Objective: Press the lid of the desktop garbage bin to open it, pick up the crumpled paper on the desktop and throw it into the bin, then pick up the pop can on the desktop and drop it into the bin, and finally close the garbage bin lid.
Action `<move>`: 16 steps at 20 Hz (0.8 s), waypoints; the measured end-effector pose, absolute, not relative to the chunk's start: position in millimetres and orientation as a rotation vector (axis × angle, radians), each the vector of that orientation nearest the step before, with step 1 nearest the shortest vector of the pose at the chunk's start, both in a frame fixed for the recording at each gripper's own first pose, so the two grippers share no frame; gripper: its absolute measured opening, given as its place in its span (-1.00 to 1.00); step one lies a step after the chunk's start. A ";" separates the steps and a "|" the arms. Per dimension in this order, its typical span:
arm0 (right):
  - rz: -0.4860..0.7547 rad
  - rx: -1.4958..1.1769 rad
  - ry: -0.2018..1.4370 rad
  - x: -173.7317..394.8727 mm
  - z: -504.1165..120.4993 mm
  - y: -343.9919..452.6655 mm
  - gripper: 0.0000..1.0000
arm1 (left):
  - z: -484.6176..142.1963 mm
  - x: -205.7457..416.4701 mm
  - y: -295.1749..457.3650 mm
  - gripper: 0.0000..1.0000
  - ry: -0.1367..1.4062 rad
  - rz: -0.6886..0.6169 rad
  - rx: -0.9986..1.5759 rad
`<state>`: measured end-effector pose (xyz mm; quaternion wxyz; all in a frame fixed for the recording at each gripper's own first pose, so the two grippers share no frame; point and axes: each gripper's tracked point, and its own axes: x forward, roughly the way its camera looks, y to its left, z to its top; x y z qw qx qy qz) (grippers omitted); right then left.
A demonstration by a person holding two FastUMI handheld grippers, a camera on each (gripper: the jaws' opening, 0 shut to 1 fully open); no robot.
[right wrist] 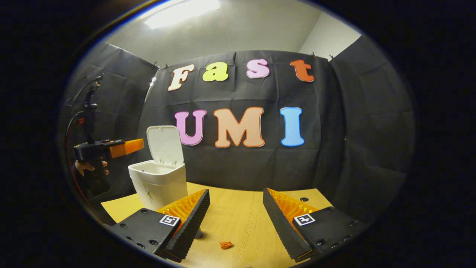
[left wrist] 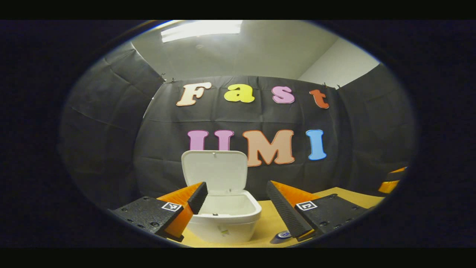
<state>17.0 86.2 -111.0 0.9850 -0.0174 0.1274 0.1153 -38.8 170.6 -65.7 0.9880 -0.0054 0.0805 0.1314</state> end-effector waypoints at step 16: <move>0.363 -0.176 0.833 41.6 -363.2 119.5 0.94 | -143.2 -167.5 126.8 0.91 0.473 0.326 -0.013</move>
